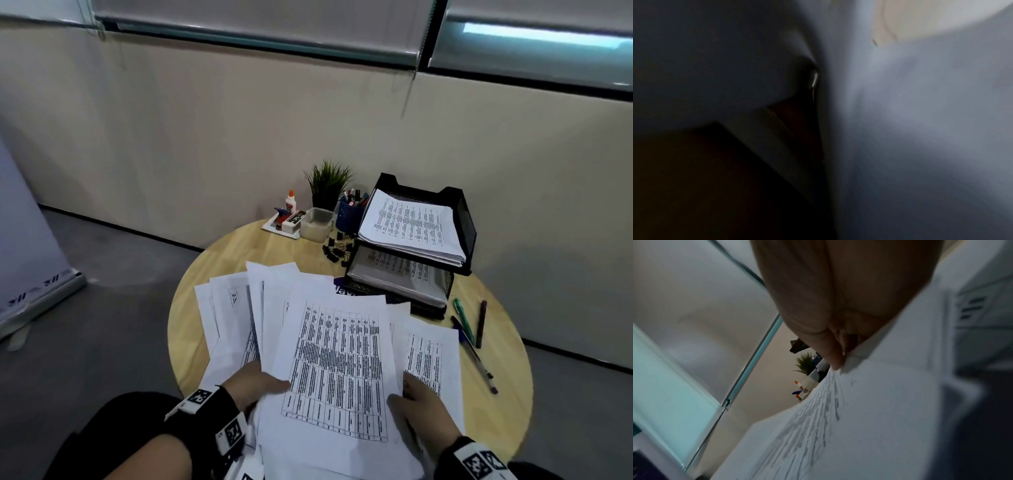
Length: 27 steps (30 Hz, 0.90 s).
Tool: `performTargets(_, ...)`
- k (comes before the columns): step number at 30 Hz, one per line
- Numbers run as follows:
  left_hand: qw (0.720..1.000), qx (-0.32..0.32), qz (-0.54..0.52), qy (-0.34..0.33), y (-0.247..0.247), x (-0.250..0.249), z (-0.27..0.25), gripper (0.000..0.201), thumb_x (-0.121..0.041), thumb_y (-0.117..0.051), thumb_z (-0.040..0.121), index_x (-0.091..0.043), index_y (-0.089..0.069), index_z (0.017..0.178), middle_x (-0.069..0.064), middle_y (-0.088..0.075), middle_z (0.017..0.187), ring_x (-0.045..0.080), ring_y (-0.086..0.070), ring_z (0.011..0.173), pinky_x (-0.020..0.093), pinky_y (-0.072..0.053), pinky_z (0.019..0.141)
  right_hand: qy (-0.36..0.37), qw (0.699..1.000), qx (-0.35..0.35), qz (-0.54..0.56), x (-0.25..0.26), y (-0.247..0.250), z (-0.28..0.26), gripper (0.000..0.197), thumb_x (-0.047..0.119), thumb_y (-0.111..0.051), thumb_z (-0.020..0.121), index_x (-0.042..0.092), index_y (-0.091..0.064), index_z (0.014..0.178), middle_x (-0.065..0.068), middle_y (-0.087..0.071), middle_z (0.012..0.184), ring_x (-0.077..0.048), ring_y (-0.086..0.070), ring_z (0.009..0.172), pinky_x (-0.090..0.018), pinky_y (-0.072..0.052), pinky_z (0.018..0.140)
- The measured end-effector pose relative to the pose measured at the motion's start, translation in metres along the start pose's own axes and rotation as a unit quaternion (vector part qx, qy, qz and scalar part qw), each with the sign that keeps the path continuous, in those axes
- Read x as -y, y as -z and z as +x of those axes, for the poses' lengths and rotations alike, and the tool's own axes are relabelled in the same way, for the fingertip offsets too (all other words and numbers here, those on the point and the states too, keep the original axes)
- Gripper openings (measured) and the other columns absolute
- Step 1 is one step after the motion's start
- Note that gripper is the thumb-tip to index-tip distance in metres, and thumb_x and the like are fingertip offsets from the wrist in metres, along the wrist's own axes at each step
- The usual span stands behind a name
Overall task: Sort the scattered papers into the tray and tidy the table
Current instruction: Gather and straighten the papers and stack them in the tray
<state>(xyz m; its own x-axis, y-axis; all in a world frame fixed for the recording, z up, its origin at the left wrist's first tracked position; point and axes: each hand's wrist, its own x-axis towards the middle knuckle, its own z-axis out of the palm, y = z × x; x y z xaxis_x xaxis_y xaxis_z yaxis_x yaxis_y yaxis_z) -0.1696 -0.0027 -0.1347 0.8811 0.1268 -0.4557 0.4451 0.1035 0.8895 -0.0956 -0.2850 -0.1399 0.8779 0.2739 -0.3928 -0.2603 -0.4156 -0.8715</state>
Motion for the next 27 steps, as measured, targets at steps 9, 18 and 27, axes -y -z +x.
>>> performTargets(9, 0.993, 0.065, -0.039, -0.088, -0.001, -0.014, -0.016, 0.077, -0.025, -0.085, 0.050, -0.005, -0.059, 0.119, 0.006, -0.071, 0.110, 0.014, -0.068, 0.098, 0.016, -0.053, 0.074, -0.043, 0.983, -0.076, 0.160, 0.007, 0.009, -0.009, 0.087, 0.031, -0.079, 0.075, 0.007, -0.033, 0.145, -0.009, -0.044, 0.142, -0.029, -0.046, 0.128, -0.038, -0.039, 0.104)
performTargets(18, 0.986, 0.118, -0.031, -0.110, -0.002, -0.017, -0.020, 0.090, -0.030, -0.093, 0.036, -0.009, -0.061, 0.116, 0.003, -0.072, 0.108, 0.013, -0.068, 0.100, 0.018, -0.053, 0.076, -0.012, 0.930, 0.091, 0.356, 0.028, 0.014, -0.032, 0.048, -0.011, -0.063, 0.075, -0.003, -0.057, 0.122, -0.030, -0.066, 0.109, -0.048, -0.064, 0.097, -0.064, -0.046, 0.089)
performTargets(27, 0.969, 0.038, -0.096, -0.223, -0.005, -0.078, -0.009, 0.073, -0.023, -0.092, 0.036, -0.010, -0.065, 0.103, 0.011, -0.071, 0.106, 0.025, -0.068, 0.098, 0.033, -0.056, 0.084, 0.124, 0.951, -0.002, 0.282, 0.065, 0.039, -0.040, 0.036, -0.004, -0.083, 0.058, -0.005, -0.065, 0.088, -0.021, -0.061, 0.076, -0.026, -0.061, 0.061, -0.028, -0.055, 0.057)
